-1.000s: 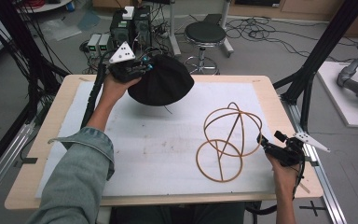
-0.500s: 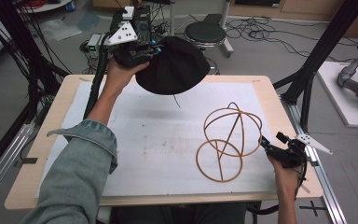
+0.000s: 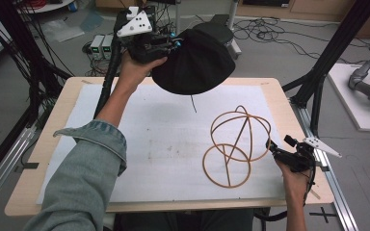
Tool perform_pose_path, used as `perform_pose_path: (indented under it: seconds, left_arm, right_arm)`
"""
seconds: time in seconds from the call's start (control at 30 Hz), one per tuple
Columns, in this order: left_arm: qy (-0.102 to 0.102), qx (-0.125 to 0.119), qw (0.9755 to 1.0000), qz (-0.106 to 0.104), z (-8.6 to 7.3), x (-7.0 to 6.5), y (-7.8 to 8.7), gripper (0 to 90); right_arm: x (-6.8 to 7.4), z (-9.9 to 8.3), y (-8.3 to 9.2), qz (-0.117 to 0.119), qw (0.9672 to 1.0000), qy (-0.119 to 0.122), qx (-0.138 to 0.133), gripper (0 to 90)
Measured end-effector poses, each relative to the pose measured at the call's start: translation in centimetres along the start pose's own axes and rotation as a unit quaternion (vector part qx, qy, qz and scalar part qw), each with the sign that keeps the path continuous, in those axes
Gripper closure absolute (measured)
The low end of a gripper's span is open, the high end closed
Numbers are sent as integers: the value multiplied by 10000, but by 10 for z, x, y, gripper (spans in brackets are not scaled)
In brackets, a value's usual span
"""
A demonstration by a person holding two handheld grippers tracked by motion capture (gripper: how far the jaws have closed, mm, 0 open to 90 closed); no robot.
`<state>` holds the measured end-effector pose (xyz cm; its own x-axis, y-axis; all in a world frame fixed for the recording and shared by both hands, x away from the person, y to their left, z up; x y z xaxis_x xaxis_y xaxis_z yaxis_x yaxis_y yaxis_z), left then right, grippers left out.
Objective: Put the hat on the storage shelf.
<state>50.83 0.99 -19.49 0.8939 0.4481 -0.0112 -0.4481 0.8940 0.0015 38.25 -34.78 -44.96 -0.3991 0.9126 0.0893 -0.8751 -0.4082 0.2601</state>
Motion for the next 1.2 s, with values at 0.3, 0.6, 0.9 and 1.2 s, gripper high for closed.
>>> perform_pose_path:
  seconds: [0.3, 0.6, 0.9, 1.2]
  left_arm:
    - [-26, -149, 9993, -338, 14, -23, -10, 846]
    - [-170, -95, 9979, -623, 19, -47, -19, 846]
    - [-306, -2, 9959, -847, 17, -69, -29, 846]
    - [-406, 153, 9934, -1062, 10, -88, -39, 846]
  right_arm:
    - [-1, 0, 2, -14, 10000, -21, -1, 70]
    - [-2, 0, 1, -20, 10000, 14, -3, 70]
    - [-1, 0, -1, -4, 10000, 13, 7, 70]
    - [-1, 0, -1, -10, 10000, 8, 20, 70]
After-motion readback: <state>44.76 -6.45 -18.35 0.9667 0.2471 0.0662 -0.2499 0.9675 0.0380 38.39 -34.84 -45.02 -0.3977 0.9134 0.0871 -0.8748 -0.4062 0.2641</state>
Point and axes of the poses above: each handheld gripper's, and its own axes: y roughly backward along the jaws, z roughly out of its top, x roughly to its left, the point moved 9 cm from there along -y, roughly forward along the jaws, and after that the axes turned 12 degrees about y, right-handed, at the moved point
